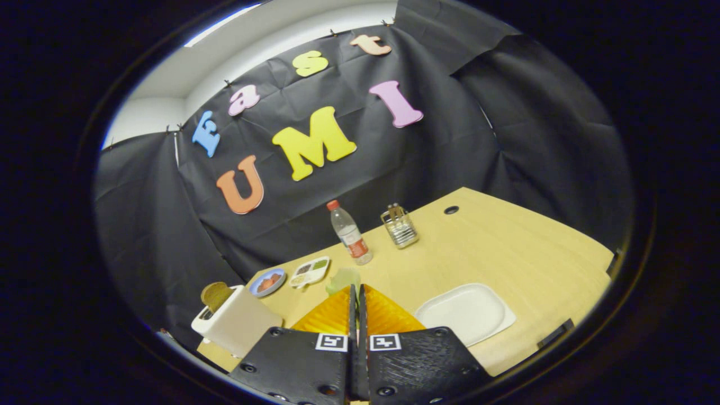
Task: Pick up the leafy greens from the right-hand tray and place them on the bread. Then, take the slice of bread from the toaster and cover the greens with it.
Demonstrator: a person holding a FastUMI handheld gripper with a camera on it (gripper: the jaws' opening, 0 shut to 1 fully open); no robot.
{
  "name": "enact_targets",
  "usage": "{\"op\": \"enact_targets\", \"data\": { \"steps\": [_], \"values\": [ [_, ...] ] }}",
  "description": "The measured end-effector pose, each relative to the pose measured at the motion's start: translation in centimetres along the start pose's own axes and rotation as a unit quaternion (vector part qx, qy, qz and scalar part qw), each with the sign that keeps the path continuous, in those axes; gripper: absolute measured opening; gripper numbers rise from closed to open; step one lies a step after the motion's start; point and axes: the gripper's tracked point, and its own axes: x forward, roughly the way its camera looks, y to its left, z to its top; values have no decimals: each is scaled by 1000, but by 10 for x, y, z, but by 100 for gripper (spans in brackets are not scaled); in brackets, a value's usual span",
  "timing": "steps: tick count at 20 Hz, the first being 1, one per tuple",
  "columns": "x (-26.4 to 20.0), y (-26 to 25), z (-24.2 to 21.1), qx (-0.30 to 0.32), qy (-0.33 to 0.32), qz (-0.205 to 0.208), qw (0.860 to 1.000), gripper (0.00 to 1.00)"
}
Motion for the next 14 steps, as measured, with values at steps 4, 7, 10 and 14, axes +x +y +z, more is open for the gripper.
{"op": "enact_targets", "data": {
  "steps": [4, 7, 10, 14],
  "values": [
    [16, 58, -32, -22, 17, 38, 999, 0],
    [32, 95, -62, -10, 43, 68, 997, 0],
    [43, 128, -92, 19, 79, 101, 992, 0],
    [53, 140, -110, 43, 98, 117, 987, 0]
  ]
}}
